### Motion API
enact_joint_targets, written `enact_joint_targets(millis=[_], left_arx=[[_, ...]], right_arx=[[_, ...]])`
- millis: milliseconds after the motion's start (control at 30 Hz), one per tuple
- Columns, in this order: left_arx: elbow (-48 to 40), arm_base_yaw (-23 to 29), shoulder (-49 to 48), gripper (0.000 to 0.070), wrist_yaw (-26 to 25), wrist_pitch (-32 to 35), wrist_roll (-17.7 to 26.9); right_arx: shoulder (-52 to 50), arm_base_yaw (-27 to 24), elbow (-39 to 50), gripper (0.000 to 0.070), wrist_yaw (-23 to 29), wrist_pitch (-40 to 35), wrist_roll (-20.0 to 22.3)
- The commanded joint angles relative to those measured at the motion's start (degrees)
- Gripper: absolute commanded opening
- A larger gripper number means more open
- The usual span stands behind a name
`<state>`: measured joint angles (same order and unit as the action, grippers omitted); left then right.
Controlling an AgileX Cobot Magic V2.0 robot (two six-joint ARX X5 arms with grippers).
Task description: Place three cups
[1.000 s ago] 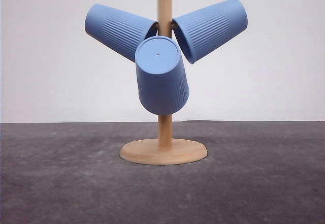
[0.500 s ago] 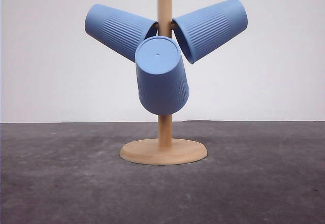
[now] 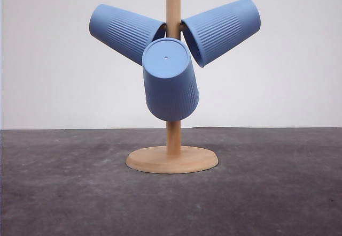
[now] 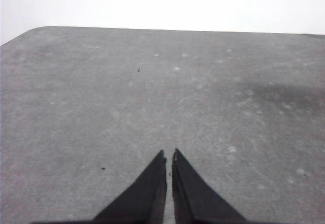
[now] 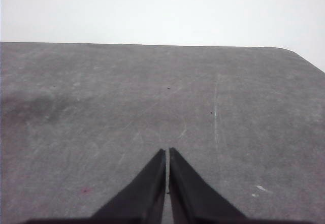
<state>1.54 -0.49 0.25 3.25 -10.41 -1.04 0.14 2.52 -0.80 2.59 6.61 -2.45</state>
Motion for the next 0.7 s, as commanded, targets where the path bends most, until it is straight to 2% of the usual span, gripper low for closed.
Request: enact_joint_targets(millis=[0,667], left_arx=[[-0.83,0.11,-0.07,0.0,0.2,-0.22,0.37],[-0.83,0.11,-0.07,0.0,0.2,-0.22,0.37]], right_arx=[[0.07,-0.02,0.09,0.0006,0.0,-0.7,-0.75],[0.07,-0.02,0.09,0.0006,0.0,-0.7,-0.75]])
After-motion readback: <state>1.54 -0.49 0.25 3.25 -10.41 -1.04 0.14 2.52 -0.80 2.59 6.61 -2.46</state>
